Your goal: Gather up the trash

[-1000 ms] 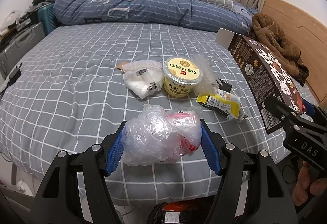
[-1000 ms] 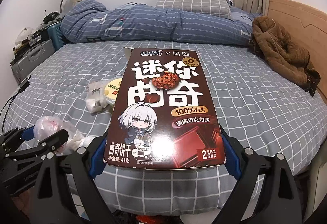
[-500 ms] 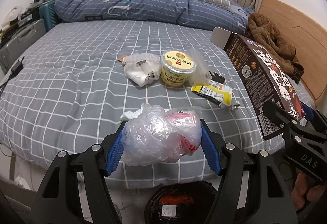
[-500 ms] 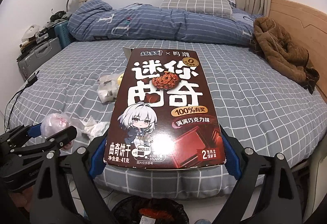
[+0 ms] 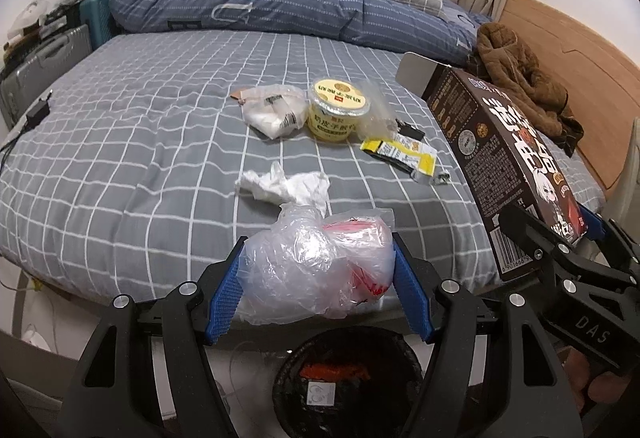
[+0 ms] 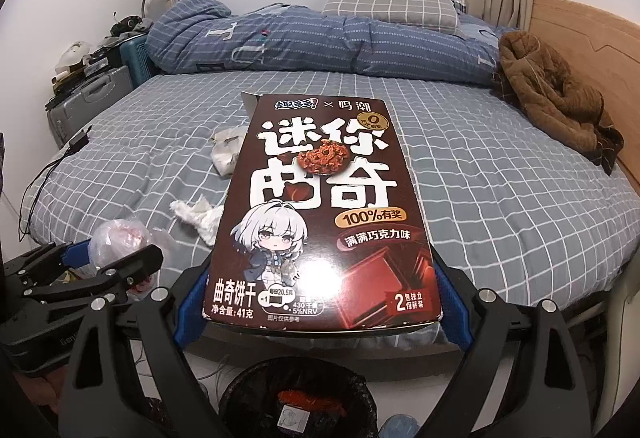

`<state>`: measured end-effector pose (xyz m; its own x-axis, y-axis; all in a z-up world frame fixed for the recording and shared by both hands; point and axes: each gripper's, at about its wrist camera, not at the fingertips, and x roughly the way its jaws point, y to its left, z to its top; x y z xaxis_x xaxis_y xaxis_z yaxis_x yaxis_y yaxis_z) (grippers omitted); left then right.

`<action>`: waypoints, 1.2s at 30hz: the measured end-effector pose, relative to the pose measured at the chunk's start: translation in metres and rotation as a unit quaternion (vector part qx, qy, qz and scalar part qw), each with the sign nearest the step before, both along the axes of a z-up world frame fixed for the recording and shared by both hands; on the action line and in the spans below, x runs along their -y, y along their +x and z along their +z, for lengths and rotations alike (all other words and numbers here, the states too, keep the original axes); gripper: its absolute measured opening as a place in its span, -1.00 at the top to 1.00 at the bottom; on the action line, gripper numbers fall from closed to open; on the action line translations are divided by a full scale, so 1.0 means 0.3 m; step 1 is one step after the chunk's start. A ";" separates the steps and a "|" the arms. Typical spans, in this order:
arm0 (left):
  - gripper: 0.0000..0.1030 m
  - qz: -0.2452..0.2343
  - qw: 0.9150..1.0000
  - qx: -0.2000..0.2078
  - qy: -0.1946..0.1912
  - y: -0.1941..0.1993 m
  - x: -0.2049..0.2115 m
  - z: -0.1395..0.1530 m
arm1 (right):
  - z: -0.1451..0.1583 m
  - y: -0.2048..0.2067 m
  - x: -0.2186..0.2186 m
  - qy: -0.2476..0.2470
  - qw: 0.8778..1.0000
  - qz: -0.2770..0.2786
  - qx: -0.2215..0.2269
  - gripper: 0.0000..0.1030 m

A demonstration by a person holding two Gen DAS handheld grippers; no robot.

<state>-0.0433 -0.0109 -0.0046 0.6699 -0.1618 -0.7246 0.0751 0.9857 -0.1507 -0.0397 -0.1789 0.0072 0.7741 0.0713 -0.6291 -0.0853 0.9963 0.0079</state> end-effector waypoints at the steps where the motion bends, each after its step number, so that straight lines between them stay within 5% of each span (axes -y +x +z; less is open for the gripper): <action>1: -0.29 0.000 1.000 -0.001 0.000 -0.010 0.000 -0.002 | -0.001 -0.008 0.001 0.001 1.000 0.000 0.000 -0.69; 36: -0.29 0.012 0.997 -0.082 -0.007 -0.290 -0.007 -0.210 | -0.219 -0.305 -0.025 0.001 0.997 0.014 -0.080 -0.69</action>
<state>-0.1303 -0.0086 -0.0675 0.5469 -0.1586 -0.8220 0.0257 0.9846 -0.1728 -0.1313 -0.1714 -0.0584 0.6609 0.0928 -0.7447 -0.1100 0.9936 0.0262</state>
